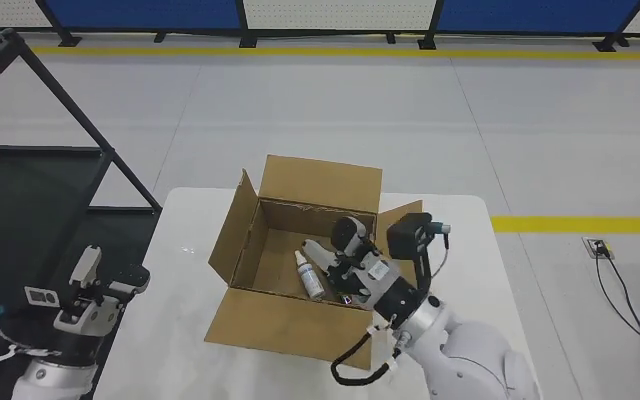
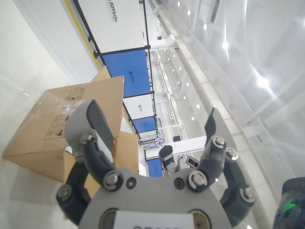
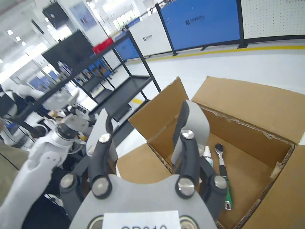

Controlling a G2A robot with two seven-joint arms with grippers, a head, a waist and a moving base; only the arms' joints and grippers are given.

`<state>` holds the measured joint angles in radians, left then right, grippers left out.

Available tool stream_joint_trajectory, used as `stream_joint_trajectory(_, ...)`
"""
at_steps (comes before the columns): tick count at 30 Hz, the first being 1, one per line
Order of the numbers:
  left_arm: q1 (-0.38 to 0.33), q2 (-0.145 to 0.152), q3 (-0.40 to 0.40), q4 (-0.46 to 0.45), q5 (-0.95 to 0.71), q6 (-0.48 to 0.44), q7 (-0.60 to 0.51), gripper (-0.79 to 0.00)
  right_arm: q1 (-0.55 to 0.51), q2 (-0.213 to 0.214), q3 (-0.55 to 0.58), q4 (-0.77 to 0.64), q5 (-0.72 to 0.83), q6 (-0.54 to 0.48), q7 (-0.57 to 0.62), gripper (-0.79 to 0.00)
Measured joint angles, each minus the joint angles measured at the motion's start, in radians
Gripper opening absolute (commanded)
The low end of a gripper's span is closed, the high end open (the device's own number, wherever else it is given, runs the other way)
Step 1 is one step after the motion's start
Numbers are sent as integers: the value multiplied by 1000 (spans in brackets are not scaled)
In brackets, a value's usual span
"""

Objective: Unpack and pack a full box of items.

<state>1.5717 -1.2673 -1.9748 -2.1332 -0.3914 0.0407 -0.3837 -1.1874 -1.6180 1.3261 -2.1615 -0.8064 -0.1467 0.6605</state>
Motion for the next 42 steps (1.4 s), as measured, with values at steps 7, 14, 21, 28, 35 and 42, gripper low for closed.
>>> stream_joint_trajectory(7, -73, 7, 86, -25, 68, 83, 22, -785, -15, 10, 141, -4, 178, 30, 1, -785)
stream_joint_trajectory(14, -72, 7, 85, -25, 68, 82, 24, -785, -15, 10, 138, -4, 176, 30, 0, -785)
stream_joint_trajectory(21, -148, 15, 125, 35, 84, 230, 18, -785, -2, 15, 156, 35, 162, 90, -35, -785)
stream_joint_trajectory(28, -319, 44, 172, 156, 154, 462, -147, -785, 16, 37, 273, 73, 166, 187, 74, -785)
stream_joint_trajectory(35, -398, 76, 235, 201, 294, 494, -341, -785, -3, 61, 374, 129, 94, 282, 95, -785)
stream_joint_trajectory(42, -406, 87, 282, 211, 331, 497, -364, -785, 36, 77, 343, 235, -20, 306, 138, -785)
